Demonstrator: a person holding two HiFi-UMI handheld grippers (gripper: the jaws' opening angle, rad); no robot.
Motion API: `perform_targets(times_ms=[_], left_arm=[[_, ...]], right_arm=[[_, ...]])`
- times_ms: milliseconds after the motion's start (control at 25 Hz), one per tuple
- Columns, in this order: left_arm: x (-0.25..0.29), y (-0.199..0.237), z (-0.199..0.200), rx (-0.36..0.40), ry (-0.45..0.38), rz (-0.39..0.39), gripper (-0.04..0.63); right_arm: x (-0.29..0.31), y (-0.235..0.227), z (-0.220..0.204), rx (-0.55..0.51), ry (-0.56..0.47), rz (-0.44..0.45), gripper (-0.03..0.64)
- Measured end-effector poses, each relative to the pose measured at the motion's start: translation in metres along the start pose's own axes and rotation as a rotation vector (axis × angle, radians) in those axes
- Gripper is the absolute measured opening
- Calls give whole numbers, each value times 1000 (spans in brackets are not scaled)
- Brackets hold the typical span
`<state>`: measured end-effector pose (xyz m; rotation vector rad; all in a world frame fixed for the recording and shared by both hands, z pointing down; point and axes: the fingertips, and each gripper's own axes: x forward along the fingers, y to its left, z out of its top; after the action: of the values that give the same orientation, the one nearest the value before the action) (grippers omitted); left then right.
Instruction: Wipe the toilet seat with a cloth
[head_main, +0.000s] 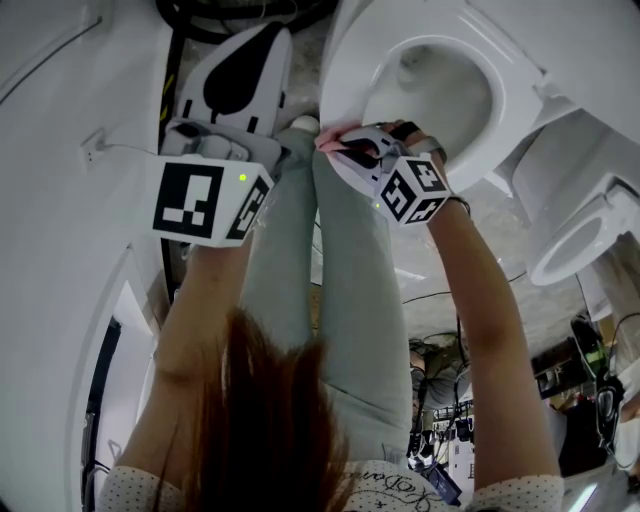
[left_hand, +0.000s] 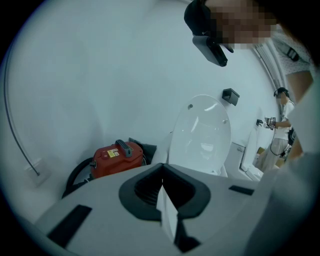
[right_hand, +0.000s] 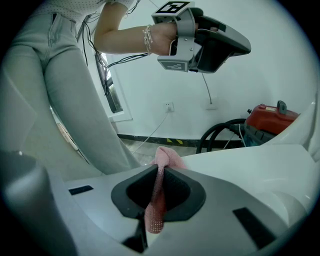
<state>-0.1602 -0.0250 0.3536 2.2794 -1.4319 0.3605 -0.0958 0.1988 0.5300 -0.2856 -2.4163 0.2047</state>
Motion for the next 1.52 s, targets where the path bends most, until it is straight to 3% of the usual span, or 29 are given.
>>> perform_targets(times_ms=[560,1200,1520], left_arm=[[7,5,8,9,2,-2,5],[9,-1,6,15,5,-9,5],[12,-3,8,15,0,-5,5]], right_arm=[[-3,-25,6,14,-11,-24,31],[-11,-69,17,74,-64,-141,31],[-19,-90,18,154,-117,-201,31]])
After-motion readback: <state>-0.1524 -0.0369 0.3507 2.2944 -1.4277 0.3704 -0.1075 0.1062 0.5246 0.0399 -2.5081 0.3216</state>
